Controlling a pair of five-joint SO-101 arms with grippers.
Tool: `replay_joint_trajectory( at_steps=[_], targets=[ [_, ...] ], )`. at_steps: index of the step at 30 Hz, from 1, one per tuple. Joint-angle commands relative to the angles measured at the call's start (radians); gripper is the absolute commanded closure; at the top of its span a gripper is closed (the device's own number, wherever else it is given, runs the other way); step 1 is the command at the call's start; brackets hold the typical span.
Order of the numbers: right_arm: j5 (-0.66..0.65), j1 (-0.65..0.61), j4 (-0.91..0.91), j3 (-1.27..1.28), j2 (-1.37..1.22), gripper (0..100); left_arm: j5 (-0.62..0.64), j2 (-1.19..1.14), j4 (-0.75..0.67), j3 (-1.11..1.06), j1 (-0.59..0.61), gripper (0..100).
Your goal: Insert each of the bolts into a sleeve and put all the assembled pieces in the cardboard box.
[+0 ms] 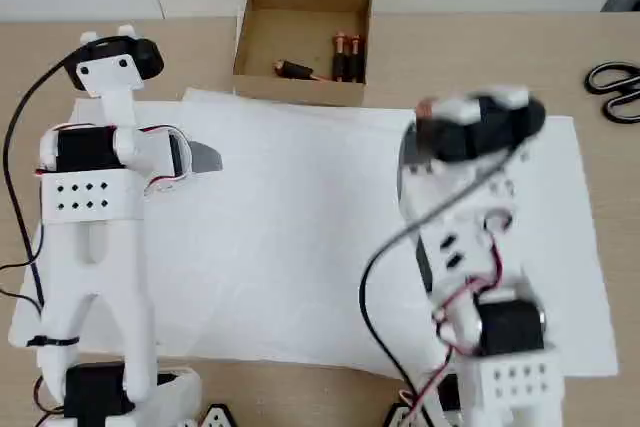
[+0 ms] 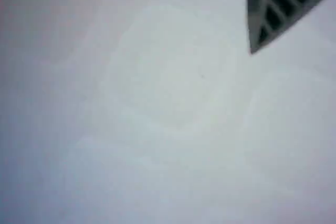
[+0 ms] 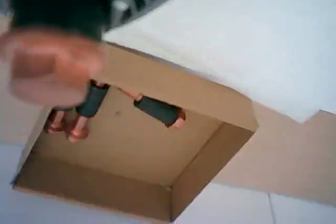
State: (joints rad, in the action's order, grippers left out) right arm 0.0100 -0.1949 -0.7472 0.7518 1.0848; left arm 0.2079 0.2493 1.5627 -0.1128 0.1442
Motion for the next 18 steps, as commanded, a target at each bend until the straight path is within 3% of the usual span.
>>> replay_joint_trajectory(
  at_steps=[1, 18],
  targets=[
    [-0.014, 0.012, -0.002, -0.341, -0.338, 99.5, -0.006, 0.043, 0.005, 0.039, 0.003, 69],
    [-0.052, -0.008, -0.001, -1.513, -1.649, 99.5, -0.005, 0.043, 0.02, 0.039, 0.003, 69]
  ],
)
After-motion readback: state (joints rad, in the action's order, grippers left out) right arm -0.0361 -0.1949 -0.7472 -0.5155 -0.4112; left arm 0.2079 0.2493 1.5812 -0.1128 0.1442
